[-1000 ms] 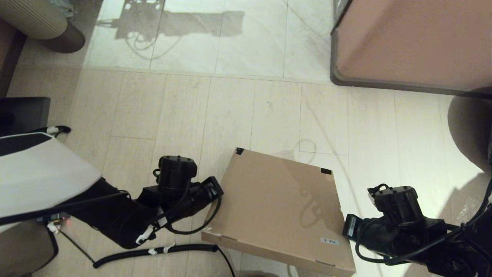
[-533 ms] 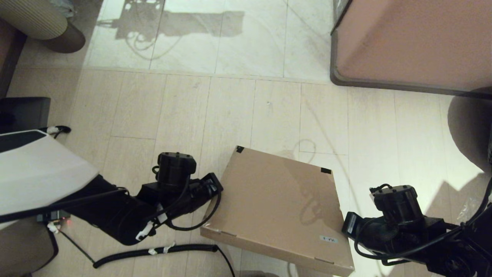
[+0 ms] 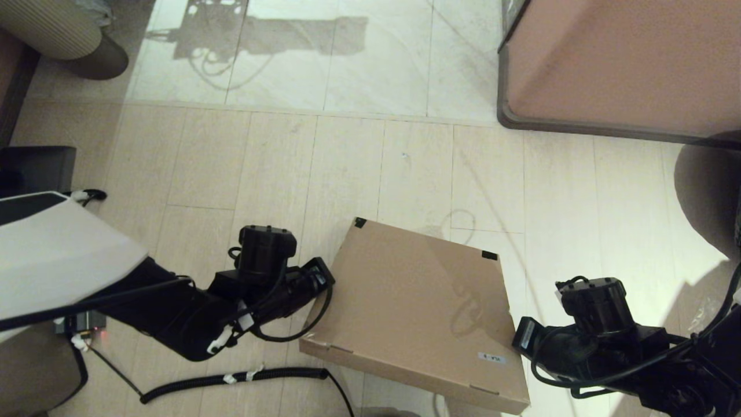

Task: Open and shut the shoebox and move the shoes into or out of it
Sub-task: Open the shoe box

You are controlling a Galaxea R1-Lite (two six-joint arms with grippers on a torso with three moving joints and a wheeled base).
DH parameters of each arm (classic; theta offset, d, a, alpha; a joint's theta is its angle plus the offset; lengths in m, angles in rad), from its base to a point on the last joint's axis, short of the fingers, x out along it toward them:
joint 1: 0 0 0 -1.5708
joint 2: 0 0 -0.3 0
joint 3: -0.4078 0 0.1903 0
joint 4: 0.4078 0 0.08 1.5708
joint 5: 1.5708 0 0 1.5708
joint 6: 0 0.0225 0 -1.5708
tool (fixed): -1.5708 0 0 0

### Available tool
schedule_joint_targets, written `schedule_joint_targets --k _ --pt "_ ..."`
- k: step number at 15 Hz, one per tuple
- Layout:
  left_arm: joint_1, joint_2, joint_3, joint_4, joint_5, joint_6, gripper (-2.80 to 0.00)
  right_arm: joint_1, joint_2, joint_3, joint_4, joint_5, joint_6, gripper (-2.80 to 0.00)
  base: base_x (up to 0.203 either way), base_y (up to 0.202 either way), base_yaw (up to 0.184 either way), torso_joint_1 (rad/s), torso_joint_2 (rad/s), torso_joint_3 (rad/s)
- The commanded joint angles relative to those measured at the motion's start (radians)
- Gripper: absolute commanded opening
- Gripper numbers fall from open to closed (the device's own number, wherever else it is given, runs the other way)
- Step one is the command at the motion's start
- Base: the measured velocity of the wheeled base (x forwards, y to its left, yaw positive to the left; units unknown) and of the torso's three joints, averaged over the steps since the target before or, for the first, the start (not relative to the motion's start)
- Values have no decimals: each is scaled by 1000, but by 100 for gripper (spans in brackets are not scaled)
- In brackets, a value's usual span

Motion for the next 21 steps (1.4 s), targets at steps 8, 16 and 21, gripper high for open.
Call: schedule_joint_targets --k 8,16,21 --pt "0 1 -178 149 3 -99 -280 -1 -50 -72 100 33 226 -280 0 0 0 0 0 0" --pt "-2 -6 -178 157 3 -99 -280 -67 -73 -145 198 62 421 -280 0 0 0 0 0 0" --pt "-3 -22 -179 166 1 -99 -280 -101 -115 -197 266 172 571 -280 0 0 0 0 0 0"
